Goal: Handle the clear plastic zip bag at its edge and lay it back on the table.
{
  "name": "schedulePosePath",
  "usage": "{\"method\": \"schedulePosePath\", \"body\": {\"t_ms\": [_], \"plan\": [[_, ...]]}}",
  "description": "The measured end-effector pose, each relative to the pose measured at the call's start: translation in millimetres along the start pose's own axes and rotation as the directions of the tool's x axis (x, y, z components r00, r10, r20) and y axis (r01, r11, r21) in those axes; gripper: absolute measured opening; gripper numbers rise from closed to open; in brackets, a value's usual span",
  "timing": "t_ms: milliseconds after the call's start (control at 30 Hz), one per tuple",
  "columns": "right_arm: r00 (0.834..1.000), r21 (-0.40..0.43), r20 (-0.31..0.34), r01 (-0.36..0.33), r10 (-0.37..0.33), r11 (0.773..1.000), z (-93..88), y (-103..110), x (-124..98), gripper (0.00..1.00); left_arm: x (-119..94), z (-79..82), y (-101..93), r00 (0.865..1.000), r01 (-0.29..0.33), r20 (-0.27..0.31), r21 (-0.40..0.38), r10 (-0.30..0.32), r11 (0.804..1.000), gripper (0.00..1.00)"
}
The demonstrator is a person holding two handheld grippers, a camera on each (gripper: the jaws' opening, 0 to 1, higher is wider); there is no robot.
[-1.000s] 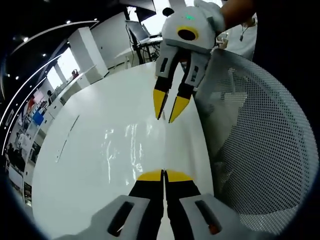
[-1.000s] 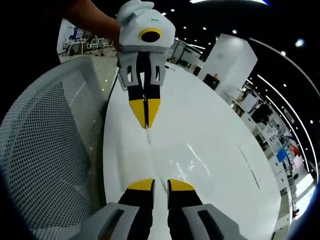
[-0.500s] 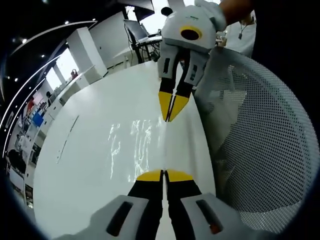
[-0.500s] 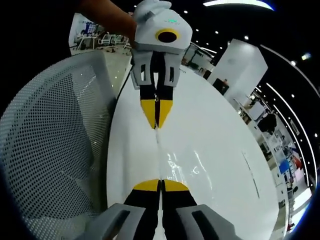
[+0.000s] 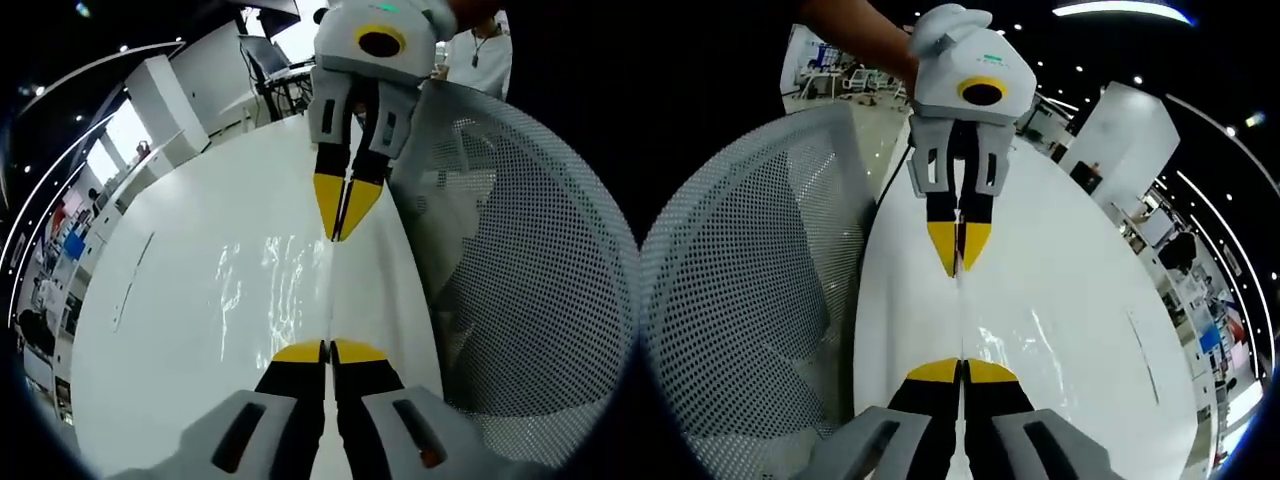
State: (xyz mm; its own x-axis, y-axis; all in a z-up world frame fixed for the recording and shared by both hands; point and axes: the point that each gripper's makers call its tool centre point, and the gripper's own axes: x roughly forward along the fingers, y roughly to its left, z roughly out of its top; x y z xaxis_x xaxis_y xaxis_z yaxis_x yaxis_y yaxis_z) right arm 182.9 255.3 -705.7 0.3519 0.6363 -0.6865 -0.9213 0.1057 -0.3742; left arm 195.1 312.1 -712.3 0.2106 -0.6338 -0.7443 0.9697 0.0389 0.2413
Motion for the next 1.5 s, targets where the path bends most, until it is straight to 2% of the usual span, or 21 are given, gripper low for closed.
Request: {"method": "schedulePosePath", "body": {"t_ms": [233, 500, 600, 867, 1500], "plan": [[1.000, -0.001, 0.000, 0.000, 0.000, 1.000, 1.4, 1, 1, 0.00, 4, -2.6, 1.5, 1.000, 0.004, -0.023, 0.004, -0.004, 1.000, 0.00], [1.000, 0.025, 0.010, 0.009, -0.009, 1.000, 2.2, 1, -1, 0.00, 3, -1.5, -0.8, 1.000, 0.018, -0.022, 0.018, -0.017, 1.000, 0.00], [0.999, 0.056, 0.051, -0.004, 0.001, 0.998, 12.3, 2, -2, 0.05, 3, -0.4, -1.7, 1.000, 0.020, -0.021, 0.020, -0.020, 1.000, 0.00], [0.997, 0.041, 0.078, -0.007, 0.004, 0.999, 26.4, 2, 2, 0.06, 1, 0.7, -4.9, 0.999, 0.031, -0.021, 0.012, -0.030, 0.999, 0.00], [0.996, 0.049, 0.086, -0.036, 0.032, 0.998, 37.6, 2, 15, 0.11, -1, 5.2, -1.1, 0.999, 0.030, -0.013, 0.008, -0.030, 1.000, 0.00]]}}
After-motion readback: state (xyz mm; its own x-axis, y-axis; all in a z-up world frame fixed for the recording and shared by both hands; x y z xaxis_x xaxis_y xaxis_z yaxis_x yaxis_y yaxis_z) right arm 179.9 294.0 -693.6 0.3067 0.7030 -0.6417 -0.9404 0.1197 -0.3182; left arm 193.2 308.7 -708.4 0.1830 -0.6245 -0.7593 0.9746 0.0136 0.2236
